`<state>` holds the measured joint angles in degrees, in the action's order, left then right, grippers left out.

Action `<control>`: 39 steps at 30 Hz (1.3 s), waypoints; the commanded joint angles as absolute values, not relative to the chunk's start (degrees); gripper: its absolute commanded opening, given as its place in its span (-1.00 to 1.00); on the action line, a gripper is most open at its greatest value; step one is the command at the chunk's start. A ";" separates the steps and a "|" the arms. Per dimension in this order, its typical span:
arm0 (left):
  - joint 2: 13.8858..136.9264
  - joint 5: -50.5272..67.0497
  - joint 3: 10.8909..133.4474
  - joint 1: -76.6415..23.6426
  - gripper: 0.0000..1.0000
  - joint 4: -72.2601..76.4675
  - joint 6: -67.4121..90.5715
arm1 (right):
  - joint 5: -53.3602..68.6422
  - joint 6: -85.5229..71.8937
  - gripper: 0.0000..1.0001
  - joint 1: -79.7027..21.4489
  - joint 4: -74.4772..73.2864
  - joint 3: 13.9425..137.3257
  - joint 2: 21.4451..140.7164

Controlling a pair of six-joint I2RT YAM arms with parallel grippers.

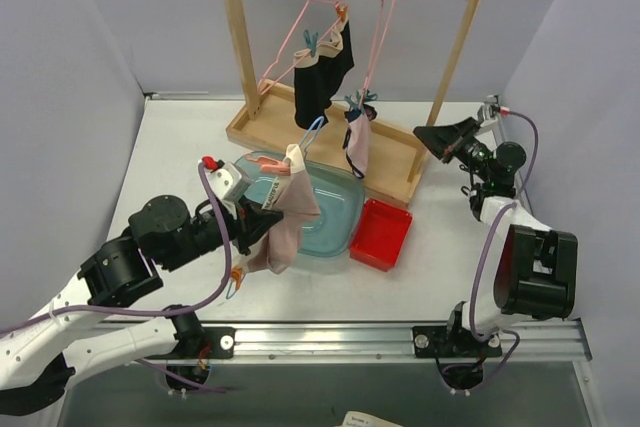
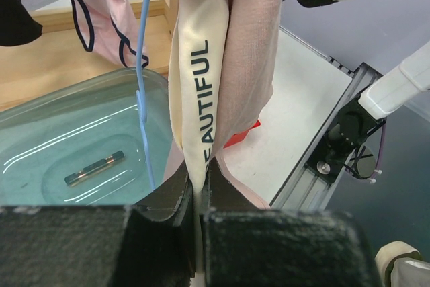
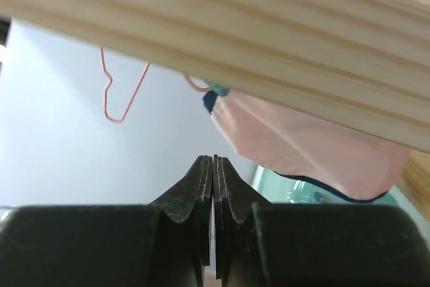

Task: Remove the underwear clipped to the hanger
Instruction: Adjust the hanger at the center of the board.

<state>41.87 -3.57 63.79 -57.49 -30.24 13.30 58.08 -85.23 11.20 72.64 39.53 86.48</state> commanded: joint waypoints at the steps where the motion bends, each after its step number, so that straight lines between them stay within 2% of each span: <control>1: 41.66 -2.72 64.87 -57.39 -0.95 -27.95 13.01 | 59.68 -69.64 -1.00 9.94 73.69 44.89 82.44; 6: 42.36 -2.72 64.95 -57.39 -0.95 -27.60 12.75 | 55.20 -60.14 -1.00 9.49 59.34 52.11 85.16; 21: 42.10 -2.64 65.22 -57.39 -0.95 -27.95 12.92 | 50.89 -56.69 -1.00 12.30 52.47 70.21 100.27; 32: 48.33 2.97 67.15 -57.31 -0.95 -28.04 10.81 | 50.10 -50.81 -1.00 12.22 41.50 90.69 114.08; 36: 51.58 5.44 68.38 -57.39 -0.95 -28.30 9.23 | 50.10 -48.43 -1.00 12.13 39.02 90.71 113.48; 39: 54.40 5.36 71.01 -57.39 -0.95 -29.88 7.83 | 48.70 -44.75 -1.00 10.90 37.54 83.52 106.46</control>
